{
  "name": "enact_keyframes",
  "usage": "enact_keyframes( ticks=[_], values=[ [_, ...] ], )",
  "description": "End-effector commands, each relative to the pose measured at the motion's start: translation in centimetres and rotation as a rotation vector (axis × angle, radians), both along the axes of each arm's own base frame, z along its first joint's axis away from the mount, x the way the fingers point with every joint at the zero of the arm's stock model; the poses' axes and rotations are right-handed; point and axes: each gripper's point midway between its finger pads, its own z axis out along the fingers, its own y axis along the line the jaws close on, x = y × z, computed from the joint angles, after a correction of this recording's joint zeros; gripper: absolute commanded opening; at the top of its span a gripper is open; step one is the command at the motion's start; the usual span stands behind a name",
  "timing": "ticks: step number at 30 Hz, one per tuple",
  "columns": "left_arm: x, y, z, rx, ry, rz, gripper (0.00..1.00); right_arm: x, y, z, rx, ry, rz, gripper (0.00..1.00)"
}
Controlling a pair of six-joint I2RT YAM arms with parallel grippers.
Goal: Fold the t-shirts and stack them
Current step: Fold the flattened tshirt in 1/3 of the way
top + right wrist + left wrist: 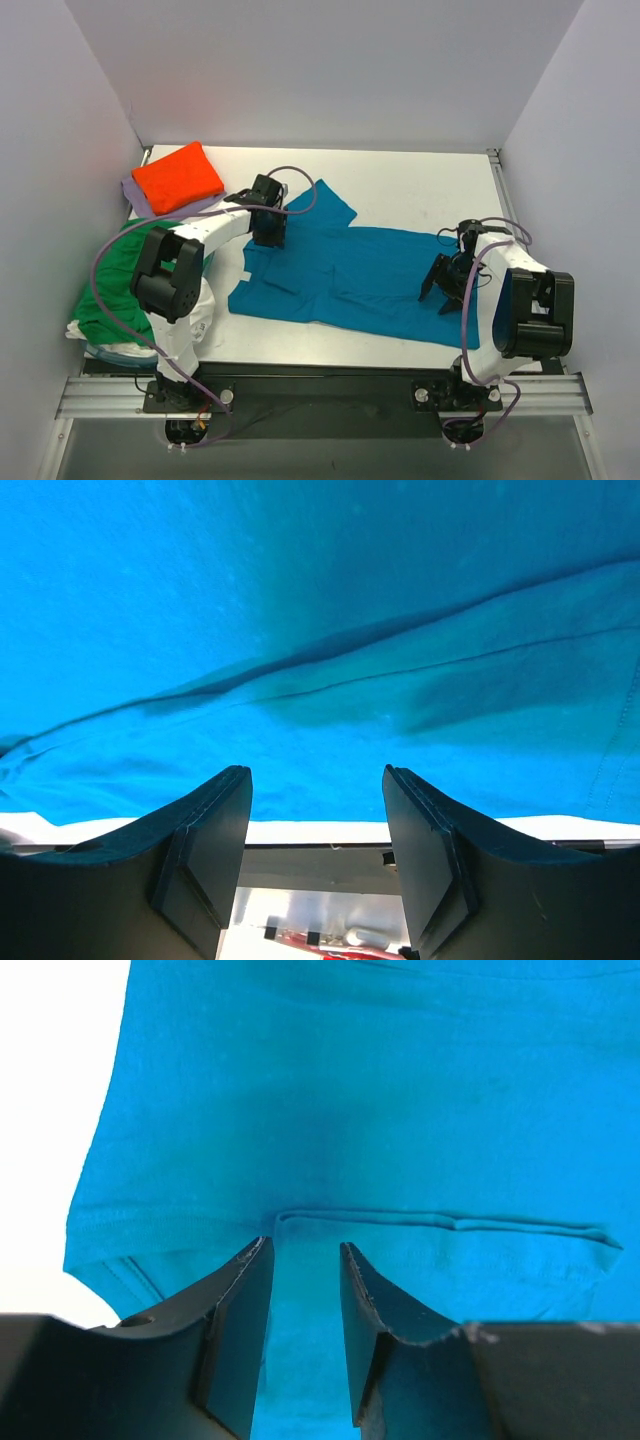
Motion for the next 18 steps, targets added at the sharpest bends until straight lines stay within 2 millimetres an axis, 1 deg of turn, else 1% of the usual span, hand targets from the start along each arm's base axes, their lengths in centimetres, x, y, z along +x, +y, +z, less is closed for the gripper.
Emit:
enact_keyframes(
  ticks=[1,3,4,5,9,13,15,16,18],
  values=[
    [1.6,-0.4,1.0,-0.022,-0.028,0.021,0.43,-0.3,-0.1,0.4,-0.008,0.039,0.002,0.56],
    [1.4,-0.4,0.4,-0.015,-0.009,0.021,0.42,-0.3,0.0,0.4,-0.006,0.04,0.005,0.56],
    [1.3,-0.3,0.4,-0.013,-0.005,0.021,0.42,-0.3,0.0,0.4,-0.008,0.039,0.005,0.56],
    [1.4,0.1,0.1,0.011,-0.006,0.032,0.42,-0.2,-0.1,0.4,-0.01,0.038,0.002,0.56],
    [1.3,0.3,-0.5,0.022,0.006,0.029,0.42,-0.2,-0.1,0.3,-0.009,0.044,0.003,0.56],
    [1.5,0.2,-0.7,0.018,-0.001,0.018,0.42,-0.3,0.0,0.2,-0.007,0.047,0.004,0.56],
    [1.7,0.2,-0.8,0.02,0.001,0.015,0.41,-0.3,-0.1,0.2,-0.009,0.048,0.006,0.56],
    [1.6,0.1,-0.9,0.022,0.004,0.012,0.38,-0.3,-0.1,0.2,-0.01,0.05,0.004,0.56],
    [1.6,0.1,-1.0,0.025,0.006,0.008,0.36,-0.3,-0.1,0.2,-0.01,0.048,0.004,0.56]
  ],
)
